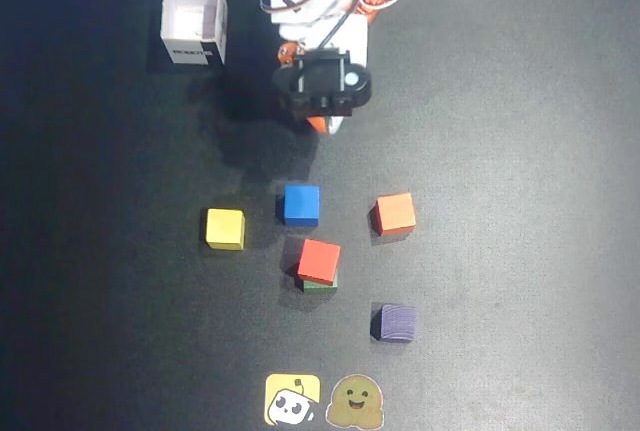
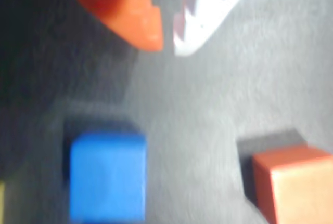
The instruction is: Put the red cube on top of the green cube.
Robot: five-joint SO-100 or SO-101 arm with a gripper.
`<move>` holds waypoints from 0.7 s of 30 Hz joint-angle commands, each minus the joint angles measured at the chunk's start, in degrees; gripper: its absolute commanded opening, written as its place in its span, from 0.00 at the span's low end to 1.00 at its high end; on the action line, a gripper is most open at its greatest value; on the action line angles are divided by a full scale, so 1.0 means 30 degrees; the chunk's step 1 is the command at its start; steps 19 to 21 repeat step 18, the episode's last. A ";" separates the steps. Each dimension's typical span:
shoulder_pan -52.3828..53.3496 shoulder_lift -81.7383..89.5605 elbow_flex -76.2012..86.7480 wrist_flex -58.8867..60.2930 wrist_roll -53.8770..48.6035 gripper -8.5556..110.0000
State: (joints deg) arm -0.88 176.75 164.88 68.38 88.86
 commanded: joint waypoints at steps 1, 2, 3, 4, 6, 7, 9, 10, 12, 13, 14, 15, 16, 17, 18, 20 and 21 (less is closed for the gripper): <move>0.0029 0.0146 -0.0088 0.0879 0.0205 0.08; 0.0029 0.0146 -0.0088 0.1172 0.0205 0.08; 0.0029 0.0146 -0.0088 0.1348 0.0234 0.08; 0.0029 0.0146 -0.0088 0.1436 0.0146 0.08; 0.0029 0.0146 -0.0088 0.1436 -0.0146 0.08; -0.0029 0.0146 -0.0088 0.1436 -0.0234 0.08; -0.0146 0.0146 -0.0088 0.1436 -0.0410 0.08; -0.0146 0.0146 -0.0088 0.1436 -0.0498 0.08; -0.0176 0.0146 -0.0088 0.1436 -0.0645 0.08; -0.0176 0.0146 -0.0088 0.1436 -0.0645 0.08; -0.0176 0.0146 -0.0088 0.1436 -0.0645 0.08; -0.0176 0.0146 -0.0088 0.1436 -0.0645 0.08; -0.0176 0.0146 -0.0088 0.1436 -0.0645 0.08; -0.0176 0.0146 -0.0088 0.1436 -0.0645 0.08; -0.0176 0.0146 -0.0088 0.1436 -0.0645 0.08; -0.0176 0.0146 -0.0088 0.1436 -0.0645 0.08; -0.0176 0.0146 -0.0088 0.1436 -0.0645 0.08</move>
